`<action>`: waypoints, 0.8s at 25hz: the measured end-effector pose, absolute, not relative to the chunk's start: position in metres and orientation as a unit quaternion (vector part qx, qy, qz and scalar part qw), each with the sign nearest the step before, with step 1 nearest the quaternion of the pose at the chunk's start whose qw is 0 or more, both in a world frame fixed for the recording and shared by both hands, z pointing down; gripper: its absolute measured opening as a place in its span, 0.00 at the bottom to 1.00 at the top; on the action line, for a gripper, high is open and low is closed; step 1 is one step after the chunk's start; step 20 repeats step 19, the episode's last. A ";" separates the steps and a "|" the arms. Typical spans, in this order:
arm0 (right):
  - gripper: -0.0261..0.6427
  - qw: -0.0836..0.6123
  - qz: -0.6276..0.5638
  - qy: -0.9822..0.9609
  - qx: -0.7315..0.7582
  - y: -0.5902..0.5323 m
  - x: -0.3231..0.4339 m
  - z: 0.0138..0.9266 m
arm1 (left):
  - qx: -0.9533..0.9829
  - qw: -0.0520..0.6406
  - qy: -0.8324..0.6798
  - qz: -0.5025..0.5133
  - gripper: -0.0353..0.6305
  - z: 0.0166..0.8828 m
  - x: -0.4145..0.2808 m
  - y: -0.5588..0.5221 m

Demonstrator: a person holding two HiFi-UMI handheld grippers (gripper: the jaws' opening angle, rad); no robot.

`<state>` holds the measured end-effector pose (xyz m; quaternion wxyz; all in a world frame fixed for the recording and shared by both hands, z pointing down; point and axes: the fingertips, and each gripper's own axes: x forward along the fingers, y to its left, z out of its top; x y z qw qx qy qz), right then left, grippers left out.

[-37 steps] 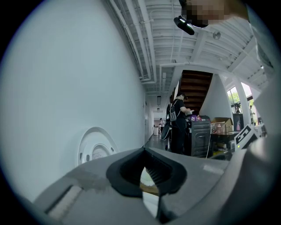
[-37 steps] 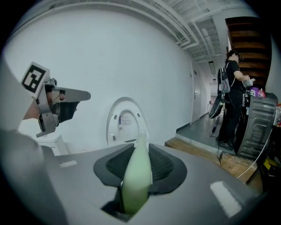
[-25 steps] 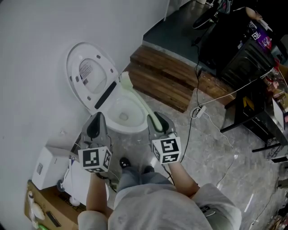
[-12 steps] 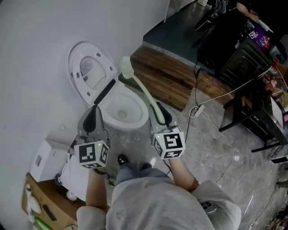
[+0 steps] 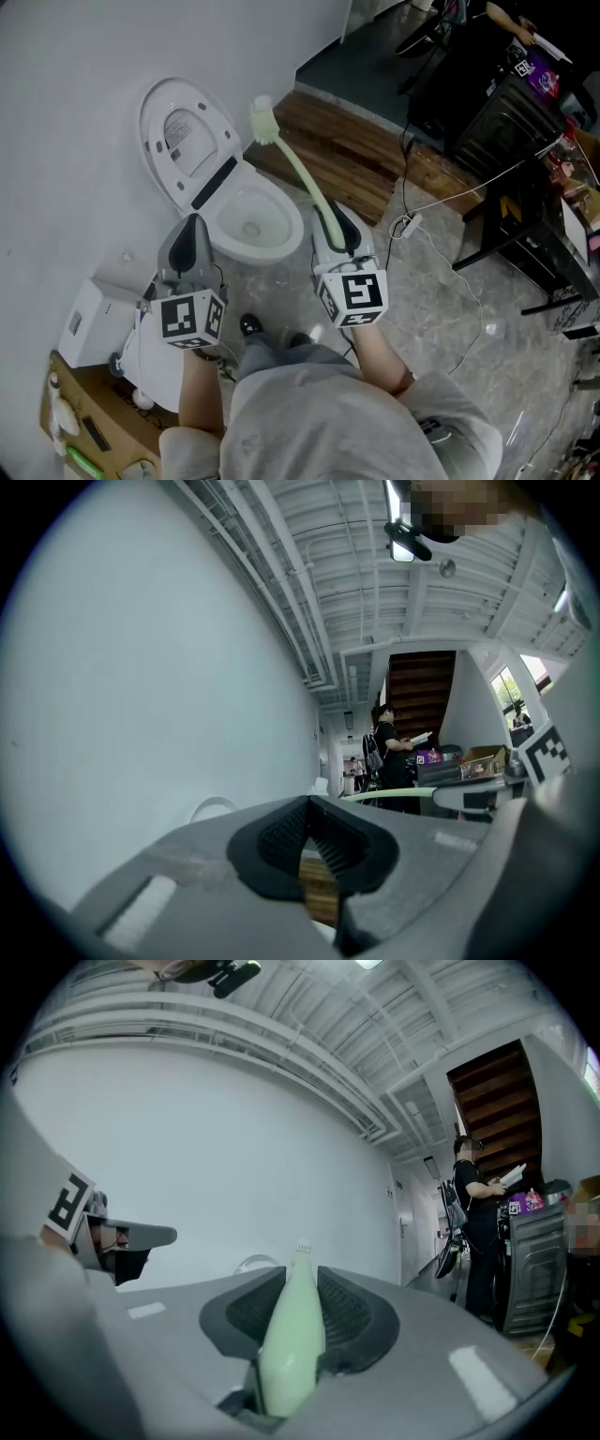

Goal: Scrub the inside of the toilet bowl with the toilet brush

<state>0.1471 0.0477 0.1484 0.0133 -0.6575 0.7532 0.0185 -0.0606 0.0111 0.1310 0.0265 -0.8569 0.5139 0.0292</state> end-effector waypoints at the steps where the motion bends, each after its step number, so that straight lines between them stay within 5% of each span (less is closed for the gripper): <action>1: 0.19 0.016 0.020 0.753 -0.657 0.049 0.148 0.146 | -0.857 0.026 0.514 0.029 0.06 0.131 -0.060 0.012; 20: 0.19 0.028 0.029 0.756 -0.654 0.054 0.148 0.138 | -0.856 0.030 0.515 0.030 0.06 0.133 -0.056 0.022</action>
